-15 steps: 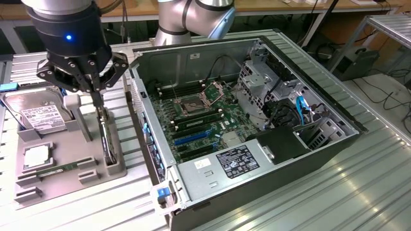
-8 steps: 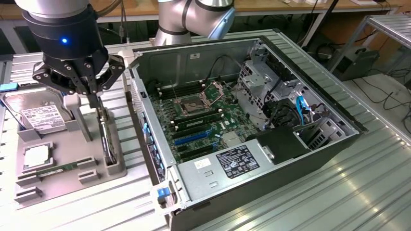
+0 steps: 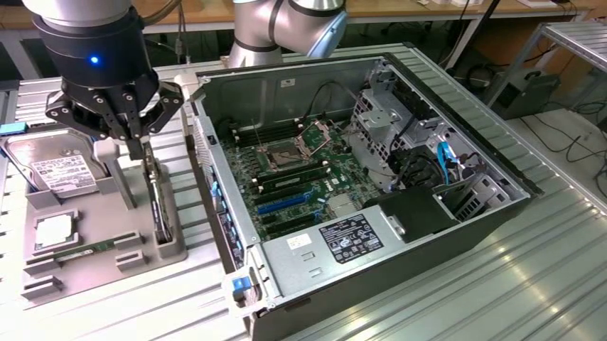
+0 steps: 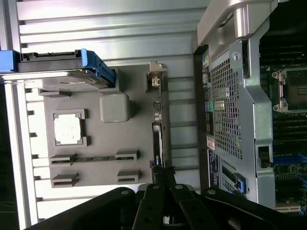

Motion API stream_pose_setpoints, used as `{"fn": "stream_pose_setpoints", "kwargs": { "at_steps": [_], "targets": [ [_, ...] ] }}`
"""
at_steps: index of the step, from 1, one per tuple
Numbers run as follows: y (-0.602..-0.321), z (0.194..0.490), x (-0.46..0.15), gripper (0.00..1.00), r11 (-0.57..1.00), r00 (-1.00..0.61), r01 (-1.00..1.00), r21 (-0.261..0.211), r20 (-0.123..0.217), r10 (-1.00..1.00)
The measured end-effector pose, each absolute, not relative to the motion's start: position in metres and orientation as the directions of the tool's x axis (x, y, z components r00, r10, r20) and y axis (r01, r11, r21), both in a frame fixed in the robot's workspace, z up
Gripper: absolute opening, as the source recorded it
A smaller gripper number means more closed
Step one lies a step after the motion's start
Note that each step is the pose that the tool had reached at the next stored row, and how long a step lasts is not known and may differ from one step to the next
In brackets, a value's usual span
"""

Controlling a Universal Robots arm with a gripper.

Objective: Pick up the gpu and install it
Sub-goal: 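Pick up the gpu and move the gpu toward the slot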

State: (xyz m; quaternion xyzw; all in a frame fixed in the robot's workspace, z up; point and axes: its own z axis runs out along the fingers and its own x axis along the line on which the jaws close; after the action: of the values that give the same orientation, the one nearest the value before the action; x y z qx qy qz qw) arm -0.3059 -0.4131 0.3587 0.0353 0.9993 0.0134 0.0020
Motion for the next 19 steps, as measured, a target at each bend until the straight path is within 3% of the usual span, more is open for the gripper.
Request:
{"fn": "stream_pose_setpoints", "kwargs": {
  "at_steps": [4,8,9,10,19],
  "targets": [
    [-0.413,0.359,-0.306,0.11,0.997,-0.997,0.071,0.026,0.008,0.071],
    [-0.413,0.359,-0.306,0.36,0.997,-0.997,0.071,0.026,0.016,0.071],
    [-0.413,0.359,-0.306,0.36,0.997,-0.997,0.071,0.025,0.017,0.071],
    [-0.413,0.359,-0.306,0.42,0.997,-0.997,0.071,0.025,0.017,0.071],
    [-0.413,0.344,-0.308,0.42,0.997,-0.998,0.069,0.025,0.011,0.069]
  ]
}}
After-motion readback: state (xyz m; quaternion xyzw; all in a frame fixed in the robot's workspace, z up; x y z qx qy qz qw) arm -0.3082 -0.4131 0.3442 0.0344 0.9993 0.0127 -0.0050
